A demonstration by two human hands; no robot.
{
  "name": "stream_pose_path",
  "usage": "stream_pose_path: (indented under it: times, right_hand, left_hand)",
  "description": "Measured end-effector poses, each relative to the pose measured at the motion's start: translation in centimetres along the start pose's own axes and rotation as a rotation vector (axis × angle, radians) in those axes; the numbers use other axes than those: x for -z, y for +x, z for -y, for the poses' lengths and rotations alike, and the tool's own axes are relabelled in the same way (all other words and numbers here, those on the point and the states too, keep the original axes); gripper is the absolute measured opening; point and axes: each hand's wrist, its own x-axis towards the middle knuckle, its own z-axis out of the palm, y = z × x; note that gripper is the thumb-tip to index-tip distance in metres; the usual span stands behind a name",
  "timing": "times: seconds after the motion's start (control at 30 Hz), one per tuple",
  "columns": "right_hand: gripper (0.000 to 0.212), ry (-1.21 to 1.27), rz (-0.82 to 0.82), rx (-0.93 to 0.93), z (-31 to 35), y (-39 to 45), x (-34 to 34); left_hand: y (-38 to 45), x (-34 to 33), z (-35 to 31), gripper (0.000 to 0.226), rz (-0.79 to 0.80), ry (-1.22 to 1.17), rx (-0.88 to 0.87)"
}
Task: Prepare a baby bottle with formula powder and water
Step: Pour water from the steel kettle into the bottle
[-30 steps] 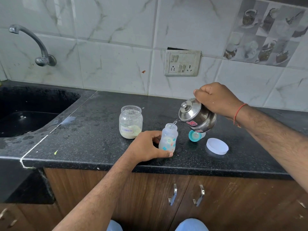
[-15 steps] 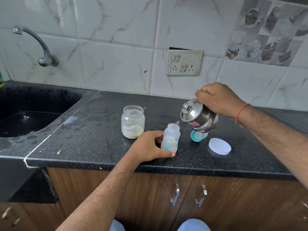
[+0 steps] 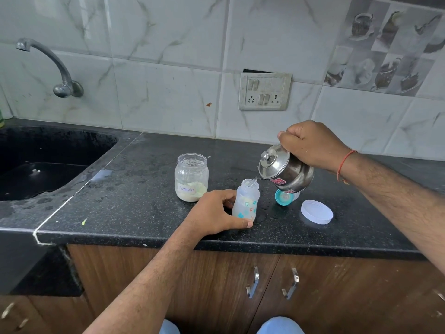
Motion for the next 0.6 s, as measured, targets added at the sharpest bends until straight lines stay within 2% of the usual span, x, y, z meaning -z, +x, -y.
stream_pose_path:
  times: [0.23,0.6]
  right_hand:
    - [0.050,-0.024,0.002,0.020,0.04,0.11,-0.25]
    - [0.049,-0.033,0.018,0.036,0.52,0.21,-0.30]
  left_hand:
    - [-0.03,0.03,-0.17,0.048,0.000,-0.002,0.004]
    - [-0.10,0.12,-0.27,0.055,0.005,0.019,0.013]
